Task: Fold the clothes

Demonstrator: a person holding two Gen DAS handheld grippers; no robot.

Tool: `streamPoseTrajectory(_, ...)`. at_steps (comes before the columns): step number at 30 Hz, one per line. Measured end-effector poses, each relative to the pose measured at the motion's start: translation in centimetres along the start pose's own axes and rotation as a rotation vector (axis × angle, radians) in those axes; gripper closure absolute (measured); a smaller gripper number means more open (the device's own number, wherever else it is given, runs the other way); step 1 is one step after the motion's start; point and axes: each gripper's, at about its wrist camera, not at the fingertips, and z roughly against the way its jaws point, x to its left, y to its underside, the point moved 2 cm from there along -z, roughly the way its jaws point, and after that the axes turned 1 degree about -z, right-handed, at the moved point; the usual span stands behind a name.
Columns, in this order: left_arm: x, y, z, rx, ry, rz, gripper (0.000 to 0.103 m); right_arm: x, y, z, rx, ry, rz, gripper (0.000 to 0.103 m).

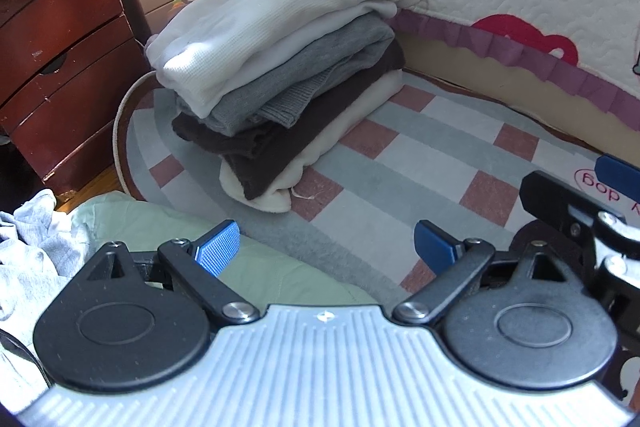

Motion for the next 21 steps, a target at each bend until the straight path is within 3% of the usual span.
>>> streamPoseTrajectory(21,0.62,-0.32,0.14,-0.012,-0.014,0.002,0.008,0.78,-0.42,-0.04,-0.001,0.007,0.005,0.018)
